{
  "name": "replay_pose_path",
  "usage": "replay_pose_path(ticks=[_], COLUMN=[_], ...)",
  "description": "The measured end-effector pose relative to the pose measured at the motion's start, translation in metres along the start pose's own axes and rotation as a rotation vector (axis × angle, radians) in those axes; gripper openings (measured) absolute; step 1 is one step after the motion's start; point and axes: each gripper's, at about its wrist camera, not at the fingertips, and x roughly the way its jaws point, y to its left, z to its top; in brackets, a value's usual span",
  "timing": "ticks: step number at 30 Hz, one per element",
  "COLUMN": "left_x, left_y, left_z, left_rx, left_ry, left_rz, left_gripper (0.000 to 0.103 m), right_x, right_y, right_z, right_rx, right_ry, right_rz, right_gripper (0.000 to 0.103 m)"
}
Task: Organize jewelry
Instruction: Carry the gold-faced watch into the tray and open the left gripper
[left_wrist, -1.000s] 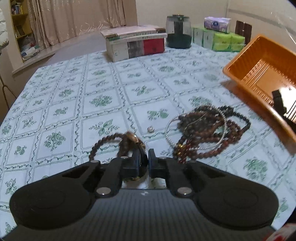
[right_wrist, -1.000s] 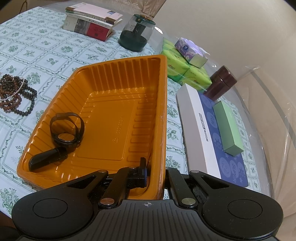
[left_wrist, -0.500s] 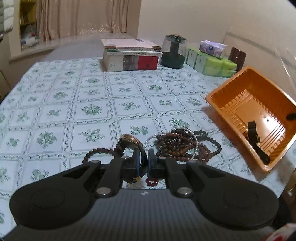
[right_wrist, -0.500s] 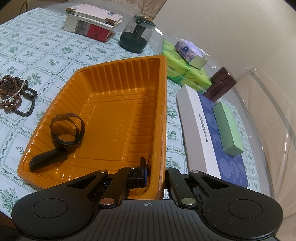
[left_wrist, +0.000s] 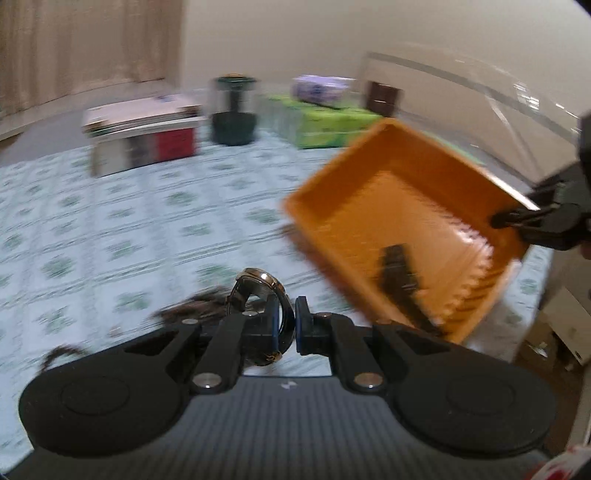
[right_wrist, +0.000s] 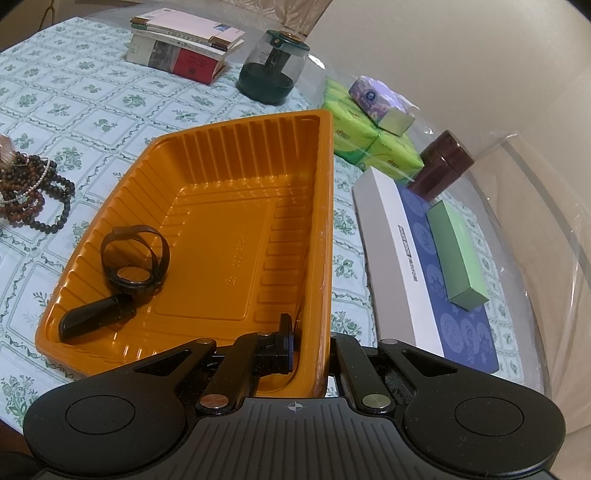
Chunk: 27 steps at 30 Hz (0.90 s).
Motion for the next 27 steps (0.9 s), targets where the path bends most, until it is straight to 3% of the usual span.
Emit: replay_pose_path(ticks=[8, 12, 27], left_x=[0.035, 0.045, 0.066], left_y=[-0.075, -0.098, -0.123], left_z=[0.018, 0.019, 0.013], left_rx=[0.121, 0.165, 0.220], left_ry=[0.002, 0.008, 0.020], left_rz=[-0.182, -0.227, -0.254], left_gripper=[0.007, 0.007, 0.009], right_x=[0.001, 0.000, 0.002], right_y=[-0.001, -0.002, -0.004], right_z=[0.000, -0.001, -0.002], right_rx=[0.003, 0.007, 0.015], right_ry=[-0.002, -0.006, -0.009], right_rz=[0.008, 0.013, 0.020], right_gripper=[0.003, 0.003, 0.003])
